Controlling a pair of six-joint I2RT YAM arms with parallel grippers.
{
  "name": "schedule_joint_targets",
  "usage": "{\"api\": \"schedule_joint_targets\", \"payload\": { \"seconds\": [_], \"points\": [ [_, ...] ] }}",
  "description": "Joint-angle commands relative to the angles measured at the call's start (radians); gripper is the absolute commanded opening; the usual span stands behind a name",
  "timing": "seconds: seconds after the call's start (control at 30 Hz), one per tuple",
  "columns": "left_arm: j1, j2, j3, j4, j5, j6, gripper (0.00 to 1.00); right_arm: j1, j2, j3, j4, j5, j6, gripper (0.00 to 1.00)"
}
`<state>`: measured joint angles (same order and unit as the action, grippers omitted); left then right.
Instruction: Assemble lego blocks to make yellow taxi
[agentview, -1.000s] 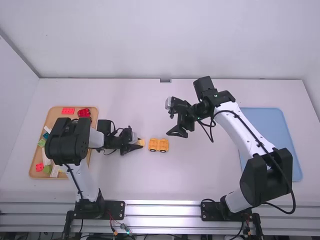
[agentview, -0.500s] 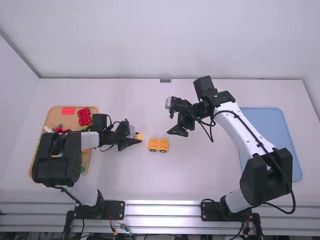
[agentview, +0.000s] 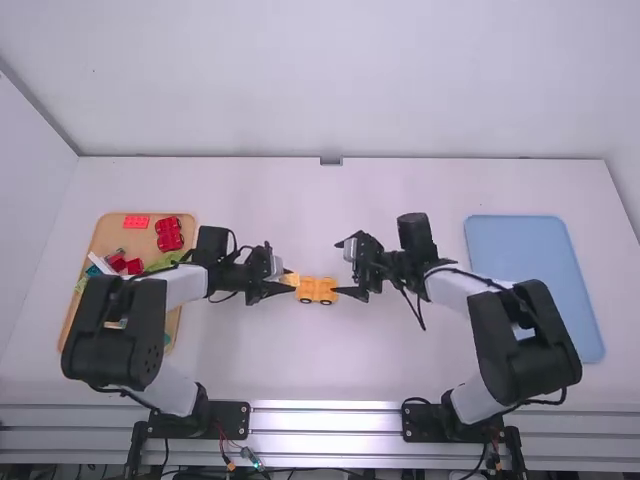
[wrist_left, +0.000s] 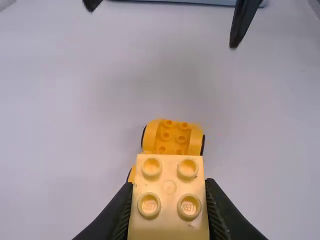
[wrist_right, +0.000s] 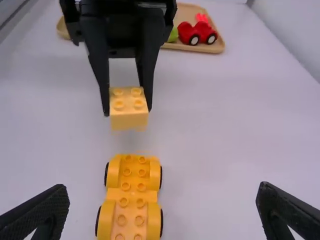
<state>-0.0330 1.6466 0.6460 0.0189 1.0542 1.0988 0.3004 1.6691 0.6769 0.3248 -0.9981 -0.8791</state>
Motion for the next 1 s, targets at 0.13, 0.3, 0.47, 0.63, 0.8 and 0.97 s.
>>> {"api": "schedule_joint_targets", "payload": {
  "seconds": [0.13, 0.3, 0.47, 0.63, 0.8, 0.97],
  "points": [
    [-0.045, -0.011, 0.002, 0.008, 0.026, 0.016, 0.15, 0.063, 0.17, -0.091, 0.309, 0.049, 0.352, 0.99],
    [-0.046, -0.01, 0.002, 0.016, 0.022, 0.016, 0.15, 0.092, 0.31, -0.09, 0.434, 0.026, 0.33, 0.99],
    [-0.046, -0.008, 0.002, 0.02, 0.034, 0.016, 0.14, 0.092, 0.394, -0.076, 0.479, 0.003, 0.27, 0.99],
    [-0.072, 0.018, 0.002, 0.037, 0.027, 0.005, 0.13, 0.092, 0.443, -0.048, 0.479, -0.014, 0.224, 0.96],
    [-0.093, 0.07, 0.002, 0.082, 0.018, 0.009, 0.12, 0.092, 0.48, -0.019, 0.481, -0.019, 0.224, 0.91],
    [-0.095, 0.075, 0.002, 0.087, 0.019, 0.008, 0.11, 0.097, 0.509, 0.007, 0.479, 0.005, 0.228, 0.81]
  ]
}}
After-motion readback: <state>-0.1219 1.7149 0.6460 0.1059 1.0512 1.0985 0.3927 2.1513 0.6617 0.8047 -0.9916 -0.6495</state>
